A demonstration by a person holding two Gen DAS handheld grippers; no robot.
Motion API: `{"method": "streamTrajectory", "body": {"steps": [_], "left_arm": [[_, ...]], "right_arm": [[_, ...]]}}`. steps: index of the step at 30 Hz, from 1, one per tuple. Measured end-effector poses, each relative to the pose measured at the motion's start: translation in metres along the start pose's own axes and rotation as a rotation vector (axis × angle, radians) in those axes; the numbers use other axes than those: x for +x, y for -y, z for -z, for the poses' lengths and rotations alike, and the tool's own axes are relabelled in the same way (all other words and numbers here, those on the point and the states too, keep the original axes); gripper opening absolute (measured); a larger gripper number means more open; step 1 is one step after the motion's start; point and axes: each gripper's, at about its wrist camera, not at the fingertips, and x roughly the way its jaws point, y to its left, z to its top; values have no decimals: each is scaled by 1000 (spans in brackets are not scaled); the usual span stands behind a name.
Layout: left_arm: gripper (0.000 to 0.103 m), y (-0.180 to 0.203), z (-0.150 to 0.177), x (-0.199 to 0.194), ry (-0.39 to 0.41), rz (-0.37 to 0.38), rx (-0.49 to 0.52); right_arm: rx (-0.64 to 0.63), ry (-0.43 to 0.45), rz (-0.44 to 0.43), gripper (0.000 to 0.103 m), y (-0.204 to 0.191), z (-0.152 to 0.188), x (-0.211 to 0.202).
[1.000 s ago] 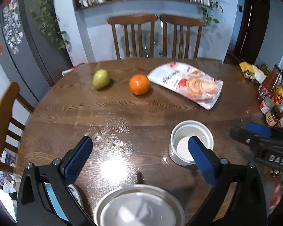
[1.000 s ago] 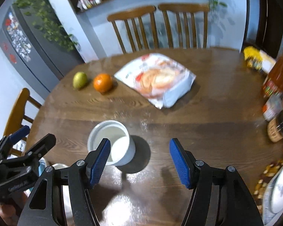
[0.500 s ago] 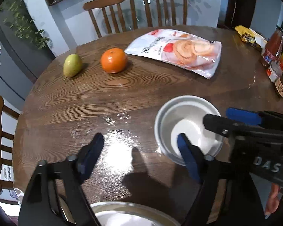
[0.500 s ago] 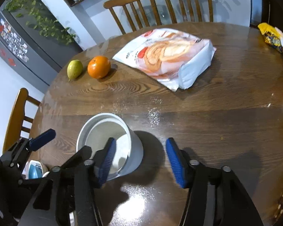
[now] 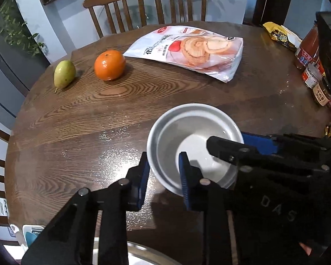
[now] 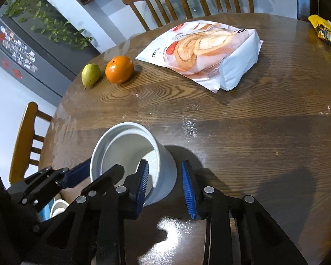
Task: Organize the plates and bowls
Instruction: 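Close both grippers on the rim of the white ramekin, then lift the white ramekin and carry it over the nested white bowls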
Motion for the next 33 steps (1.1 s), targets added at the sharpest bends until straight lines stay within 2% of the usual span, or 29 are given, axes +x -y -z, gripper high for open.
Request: {"method": "streamTrajectory", "body": {"steps": [4, 20, 33], "left_arm": [[24, 1, 1, 1, 11, -3, 5], [24, 6, 6, -2, 42, 4, 16], [24, 24, 16, -29, 110, 10, 61]], "right_arm": [[10, 1, -19, 28, -1, 0, 2], [24, 43, 8, 26, -1, 8, -2], [50, 99, 4, 26, 5, 25, -33]]}}
